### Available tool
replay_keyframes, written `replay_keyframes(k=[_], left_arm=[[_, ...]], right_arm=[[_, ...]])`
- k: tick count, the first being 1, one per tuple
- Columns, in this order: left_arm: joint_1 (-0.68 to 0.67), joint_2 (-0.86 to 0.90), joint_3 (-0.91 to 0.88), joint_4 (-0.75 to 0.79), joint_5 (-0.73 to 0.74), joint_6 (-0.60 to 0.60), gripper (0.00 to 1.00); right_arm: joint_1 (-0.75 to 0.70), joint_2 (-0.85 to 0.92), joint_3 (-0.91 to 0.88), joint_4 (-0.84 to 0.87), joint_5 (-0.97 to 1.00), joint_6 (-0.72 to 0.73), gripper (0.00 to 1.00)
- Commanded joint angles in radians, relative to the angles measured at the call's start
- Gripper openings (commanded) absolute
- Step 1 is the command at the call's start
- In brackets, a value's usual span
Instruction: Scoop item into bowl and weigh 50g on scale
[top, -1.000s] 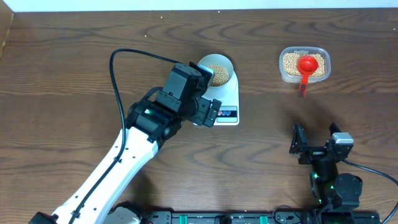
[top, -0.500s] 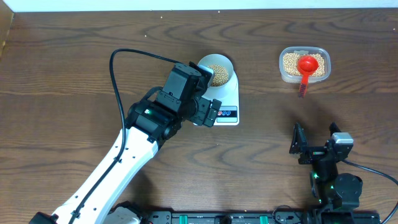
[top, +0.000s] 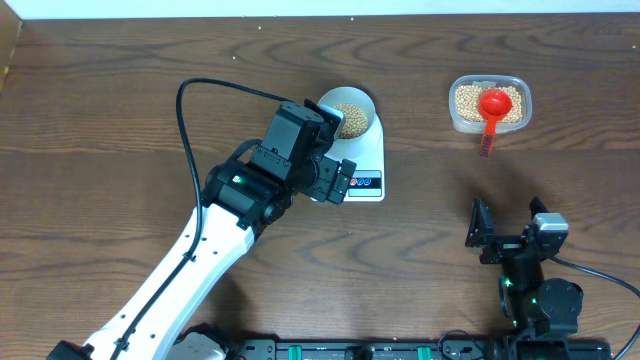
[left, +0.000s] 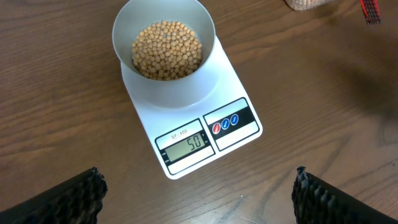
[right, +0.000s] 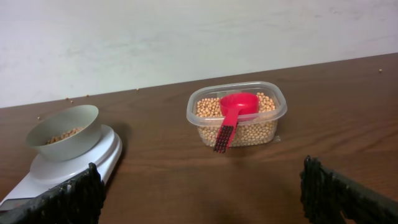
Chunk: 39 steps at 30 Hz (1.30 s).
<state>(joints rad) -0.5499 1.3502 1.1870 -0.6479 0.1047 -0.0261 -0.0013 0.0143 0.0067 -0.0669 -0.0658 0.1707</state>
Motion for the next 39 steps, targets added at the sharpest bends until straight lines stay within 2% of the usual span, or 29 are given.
replay_keyframes(k=[1, 11, 17, 25, 29, 31, 35, 39], left_arm=[[0.005, 0.002, 0.004, -0.003, -0.009, -0.005, 0.98], [0.005, -0.037, 0.004, 0.019, -0.013, -0.005, 0.98], [0.008, -0.108, -0.002, 0.058, -0.088, -0.005, 0.98], [0.053, -0.219, -0.067, 0.148, -0.091, -0.005, 0.98], [0.077, -0.316, -0.199, 0.296, -0.091, -0.005, 0.98], [0.088, -0.398, -0.328, 0.447, -0.091, -0.005, 0.98], [0.102, -0.519, -0.511, 0.639, -0.091, -0.005, 0.98], [0.132, -0.64, -0.658, 0.773, -0.091, -0.005, 0.98]], right_arm=[[0.001, -0.01, 0.0, -0.005, 0.011, -0.015, 0.99], [0.001, -0.01, 0.0, -0.005, 0.011, -0.015, 0.99], [0.001, -0.01, 0.0, -0.005, 0.011, -0.015, 0.99], [0.001, -0.01, 0.0, -0.005, 0.011, -0.015, 0.99], [0.001, -0.01, 0.0, -0.005, 0.011, -0.015, 0.99], [0.001, -0.01, 0.0, -0.005, 0.011, -0.015, 0.99], [0.001, -0.01, 0.0, -0.005, 0.011, -0.015, 0.99], [0.001, -0.01, 0.0, -0.005, 0.011, -0.015, 0.99]])
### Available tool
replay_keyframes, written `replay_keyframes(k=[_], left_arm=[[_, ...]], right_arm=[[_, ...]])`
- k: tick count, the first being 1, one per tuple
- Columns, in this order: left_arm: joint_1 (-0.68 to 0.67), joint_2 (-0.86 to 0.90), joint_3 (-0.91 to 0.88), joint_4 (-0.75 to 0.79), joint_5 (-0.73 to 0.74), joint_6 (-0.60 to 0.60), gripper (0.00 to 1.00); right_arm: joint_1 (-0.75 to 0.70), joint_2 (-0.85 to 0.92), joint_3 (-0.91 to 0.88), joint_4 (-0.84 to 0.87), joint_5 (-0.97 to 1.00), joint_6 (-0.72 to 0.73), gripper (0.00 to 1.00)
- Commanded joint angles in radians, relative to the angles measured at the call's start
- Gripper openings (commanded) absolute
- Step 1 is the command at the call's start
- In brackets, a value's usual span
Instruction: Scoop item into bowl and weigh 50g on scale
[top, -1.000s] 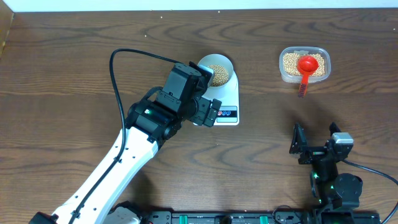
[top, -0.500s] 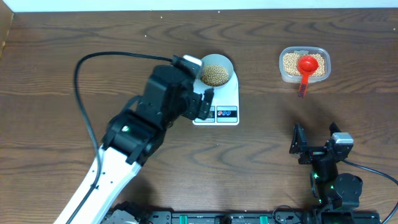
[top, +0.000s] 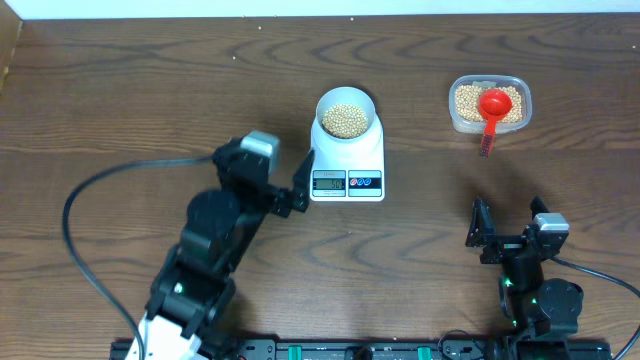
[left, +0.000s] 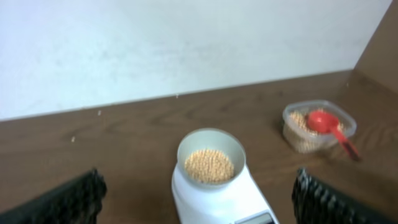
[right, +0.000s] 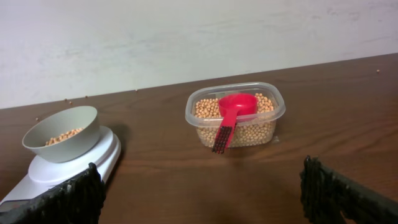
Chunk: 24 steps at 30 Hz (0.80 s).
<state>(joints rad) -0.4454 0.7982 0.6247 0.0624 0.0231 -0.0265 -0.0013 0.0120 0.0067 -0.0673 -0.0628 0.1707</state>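
A white bowl (top: 346, 115) of tan beans stands on the white scale (top: 348, 172); the bowl (left: 211, 163) also shows ahead in the left wrist view. The scale's display is too small to read. A clear tub (top: 489, 104) of beans at the right holds the red scoop (top: 492, 108), its handle over the near rim. My left gripper (top: 288, 186) is open and holds nothing, just left of the scale's front, apart from it. My right gripper (top: 510, 225) is open and holds nothing near the front edge, well short of the tub (right: 236, 115).
Dark wooden table with a white wall along the far side. A few stray beans lie by the wall (right: 68, 99). The left arm's black cable (top: 90, 200) loops over the table at the left.
My left gripper was over the scale's front looking down on the bowl, the display reading 50. It is now lower and back, to the scale's left front, facing the bowl level. The right arm has not moved.
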Motion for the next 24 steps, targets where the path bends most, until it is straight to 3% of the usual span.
replay_keyframes(k=[1, 24], left_arm=[[0.035, -0.111, -0.119, 0.08, -0.009, -0.005, 0.98], [0.43, -0.615, -0.4, 0.101, -0.01, -0.004, 0.98]], right_arm=[[0.001, -0.007, 0.0, -0.005, 0.008, -0.015, 0.99], [0.001, -0.007, 0.0, -0.005, 0.008, -0.015, 0.99]])
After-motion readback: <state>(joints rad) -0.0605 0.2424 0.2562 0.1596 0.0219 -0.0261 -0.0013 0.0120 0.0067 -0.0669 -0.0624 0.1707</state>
